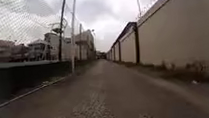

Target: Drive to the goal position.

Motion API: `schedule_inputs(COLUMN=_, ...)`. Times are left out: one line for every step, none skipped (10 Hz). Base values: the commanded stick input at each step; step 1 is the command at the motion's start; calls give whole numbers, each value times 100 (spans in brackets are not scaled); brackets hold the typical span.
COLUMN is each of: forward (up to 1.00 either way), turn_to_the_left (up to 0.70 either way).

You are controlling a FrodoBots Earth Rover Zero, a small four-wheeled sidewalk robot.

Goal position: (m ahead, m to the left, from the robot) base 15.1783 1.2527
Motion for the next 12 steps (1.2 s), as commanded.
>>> schedule_inputs(forward=100, turn_to_the_left=0)
schedule_inputs(forward=100, turn_to_the_left=0)
schedule_inputs(forward=100, turn_to_the_left=0)
schedule_inputs(forward=100, turn_to_the_left=0)
schedule_inputs(forward=100, turn_to_the_left=0)
schedule_inputs(forward=100, turn_to_the_left=0)
schedule_inputs(forward=100, turn_to_the_left=0)
schedule_inputs(forward=100, turn_to_the_left=0)
schedule_inputs(forward=100, turn_to_the_left=0)
schedule_inputs(forward=100, turn_to_the_left=0)
schedule_inputs(forward=100, turn_to_the_left=0)
schedule_inputs(forward=100, turn_to_the_left=0)
